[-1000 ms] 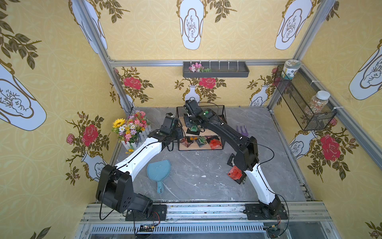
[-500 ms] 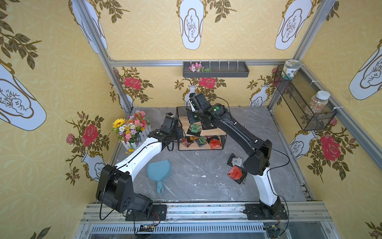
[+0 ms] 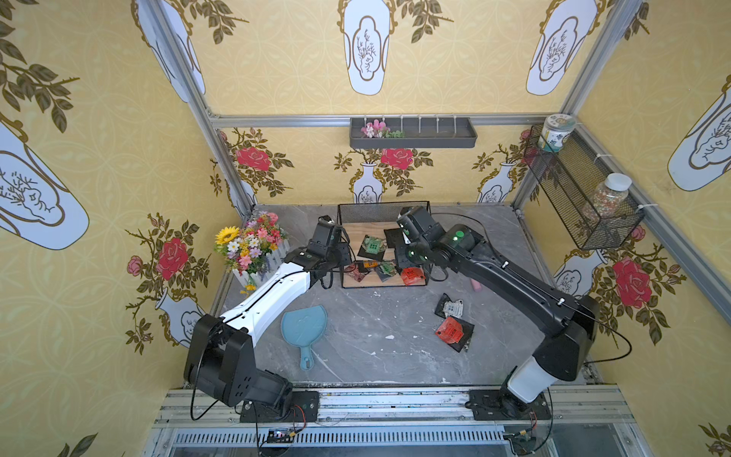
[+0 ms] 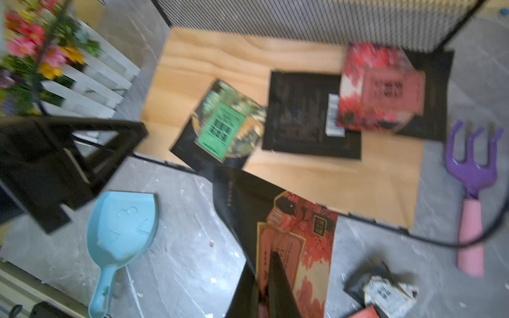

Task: Remove the tea bags from the shelf
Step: Place the tea bag at the center of the board.

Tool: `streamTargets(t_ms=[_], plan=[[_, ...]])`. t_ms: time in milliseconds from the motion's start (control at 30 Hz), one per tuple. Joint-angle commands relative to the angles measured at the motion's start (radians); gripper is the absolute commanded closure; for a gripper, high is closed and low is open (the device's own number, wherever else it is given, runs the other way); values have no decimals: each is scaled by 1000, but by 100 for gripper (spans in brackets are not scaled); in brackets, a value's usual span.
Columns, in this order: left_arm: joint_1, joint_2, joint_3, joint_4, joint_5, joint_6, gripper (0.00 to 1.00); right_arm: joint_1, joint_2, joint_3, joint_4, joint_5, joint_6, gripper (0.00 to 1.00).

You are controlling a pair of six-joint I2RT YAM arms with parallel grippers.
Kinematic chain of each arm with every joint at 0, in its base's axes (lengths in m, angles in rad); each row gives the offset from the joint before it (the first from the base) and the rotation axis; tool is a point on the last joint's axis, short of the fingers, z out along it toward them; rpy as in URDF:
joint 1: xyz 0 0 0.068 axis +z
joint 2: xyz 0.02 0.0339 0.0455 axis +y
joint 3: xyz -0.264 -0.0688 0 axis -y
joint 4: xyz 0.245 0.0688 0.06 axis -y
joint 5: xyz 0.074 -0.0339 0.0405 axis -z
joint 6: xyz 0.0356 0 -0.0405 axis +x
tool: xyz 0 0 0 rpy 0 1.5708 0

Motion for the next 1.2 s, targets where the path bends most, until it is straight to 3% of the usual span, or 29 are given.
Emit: streamTargets(t_ms=[0,267,433,733,933,1167], plan=[[-2,1,-8,-22,15,-3,71,-1,-80,-124,-67,28,114,100],[-3,-3,-9,-20,17,-4,72,-61,-251,-431,-161,86,328,100],[-2,-6,-11,-20,18,-6,71,-127,-297,-608,-96,28,365,98],[-3,-13,-23,-20,22,-9,72,-148,-250,-746,4,34,403,88],[-3,-10,-20,-20,24,-12,71,-150,-223,-779,52,25,404,75],[-3,-7,-14,-20,27,-12,71,-150,-218,-776,56,28,404,68]])
